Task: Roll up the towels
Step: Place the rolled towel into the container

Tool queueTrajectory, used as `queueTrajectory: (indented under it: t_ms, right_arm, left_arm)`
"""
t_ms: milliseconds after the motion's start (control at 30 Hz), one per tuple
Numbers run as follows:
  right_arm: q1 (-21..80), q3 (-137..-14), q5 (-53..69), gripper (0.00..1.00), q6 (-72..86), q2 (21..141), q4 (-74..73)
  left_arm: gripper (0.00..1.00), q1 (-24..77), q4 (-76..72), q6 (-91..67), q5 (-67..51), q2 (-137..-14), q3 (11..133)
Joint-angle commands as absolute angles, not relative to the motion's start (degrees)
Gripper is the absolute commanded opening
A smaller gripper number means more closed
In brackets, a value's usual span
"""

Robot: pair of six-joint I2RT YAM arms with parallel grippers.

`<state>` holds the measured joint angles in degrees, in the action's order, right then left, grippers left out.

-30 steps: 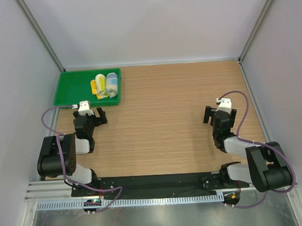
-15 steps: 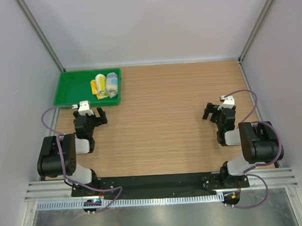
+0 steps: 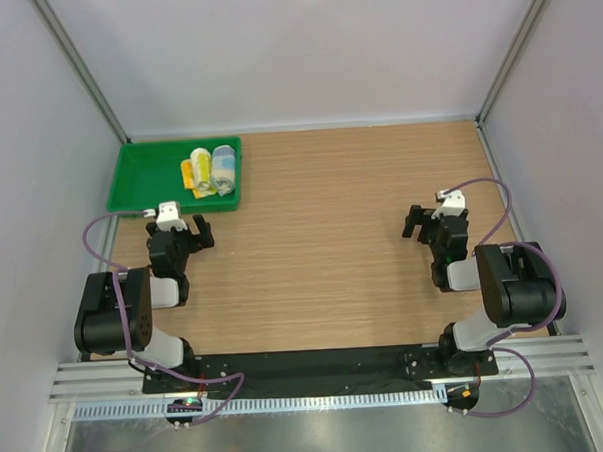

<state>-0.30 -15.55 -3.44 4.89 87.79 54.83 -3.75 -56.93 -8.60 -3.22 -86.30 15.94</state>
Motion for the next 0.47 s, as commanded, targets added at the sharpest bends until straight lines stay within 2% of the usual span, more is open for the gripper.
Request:
queueTrajectory:
  t_ms: [0, 433]
  right_arm:
    - [0.0, -16.9, -4.2, 1.0, 4.2, 88.1, 59.6]
    - [0.0, -16.9, -4.4, 1.0, 4.0, 87.9, 59.5]
  left_arm:
    - [1.0, -3.4, -59.0, -7.7, -3.9, -85.5, 17.3]
    - [1.0, -3.5, -58.9, -7.7, -3.9, -85.5, 17.3]
